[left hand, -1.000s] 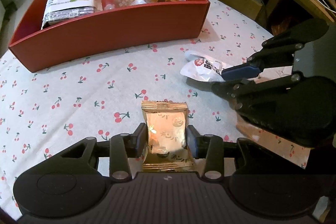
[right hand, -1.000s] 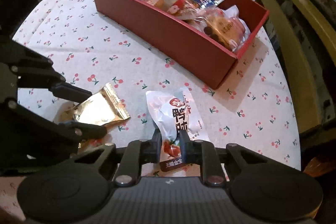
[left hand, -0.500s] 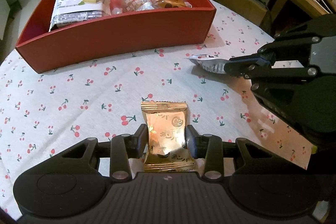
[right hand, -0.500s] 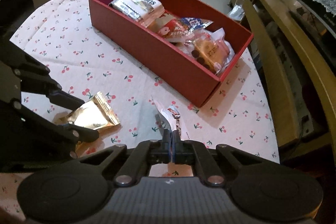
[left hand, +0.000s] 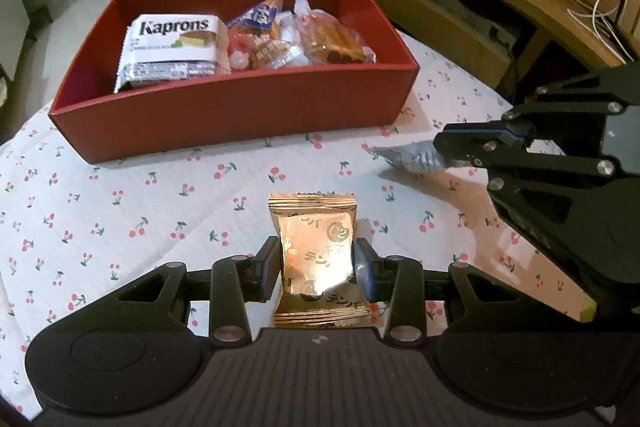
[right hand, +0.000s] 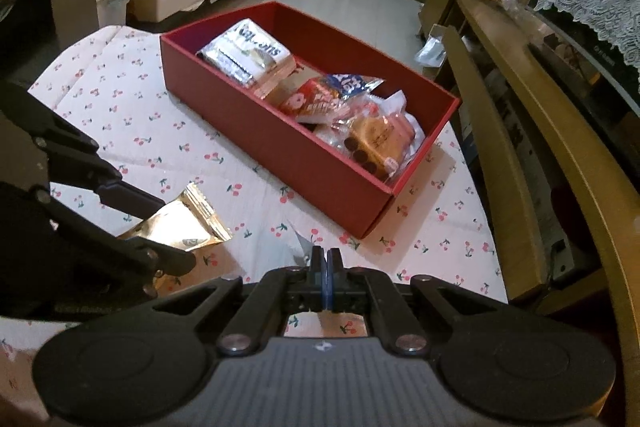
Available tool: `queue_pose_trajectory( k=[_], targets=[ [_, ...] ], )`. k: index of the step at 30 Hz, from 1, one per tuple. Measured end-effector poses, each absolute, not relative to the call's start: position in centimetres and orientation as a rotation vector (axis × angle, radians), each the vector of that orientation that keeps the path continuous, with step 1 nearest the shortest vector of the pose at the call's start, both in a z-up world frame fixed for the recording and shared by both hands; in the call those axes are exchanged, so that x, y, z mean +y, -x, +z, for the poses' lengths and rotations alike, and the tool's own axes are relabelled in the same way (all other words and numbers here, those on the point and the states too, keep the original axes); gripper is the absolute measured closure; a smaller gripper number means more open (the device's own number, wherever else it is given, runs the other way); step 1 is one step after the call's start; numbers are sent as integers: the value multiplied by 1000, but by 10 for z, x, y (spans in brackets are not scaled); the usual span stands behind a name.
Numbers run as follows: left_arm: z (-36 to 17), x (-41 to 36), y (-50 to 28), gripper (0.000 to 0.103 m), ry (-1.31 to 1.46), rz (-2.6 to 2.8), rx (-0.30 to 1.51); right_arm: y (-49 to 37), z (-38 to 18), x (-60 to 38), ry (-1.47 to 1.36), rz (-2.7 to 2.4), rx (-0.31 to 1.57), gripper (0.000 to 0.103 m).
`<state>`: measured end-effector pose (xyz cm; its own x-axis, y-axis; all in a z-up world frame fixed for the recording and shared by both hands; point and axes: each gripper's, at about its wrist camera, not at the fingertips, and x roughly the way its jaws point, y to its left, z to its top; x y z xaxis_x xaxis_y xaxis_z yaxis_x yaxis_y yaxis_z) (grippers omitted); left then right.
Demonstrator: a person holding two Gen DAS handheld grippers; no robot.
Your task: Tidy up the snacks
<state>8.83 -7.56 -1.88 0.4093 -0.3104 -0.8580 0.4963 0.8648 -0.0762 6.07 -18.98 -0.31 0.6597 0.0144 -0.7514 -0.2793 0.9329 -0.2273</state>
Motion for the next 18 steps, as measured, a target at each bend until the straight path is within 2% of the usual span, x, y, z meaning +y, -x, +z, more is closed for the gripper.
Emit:
queue_pose_trajectory(
  k=[18],
  targets=[
    [-5,-68,-97,56,-153,-493,998,-62,20,-210,219,149,786,79]
  ],
)
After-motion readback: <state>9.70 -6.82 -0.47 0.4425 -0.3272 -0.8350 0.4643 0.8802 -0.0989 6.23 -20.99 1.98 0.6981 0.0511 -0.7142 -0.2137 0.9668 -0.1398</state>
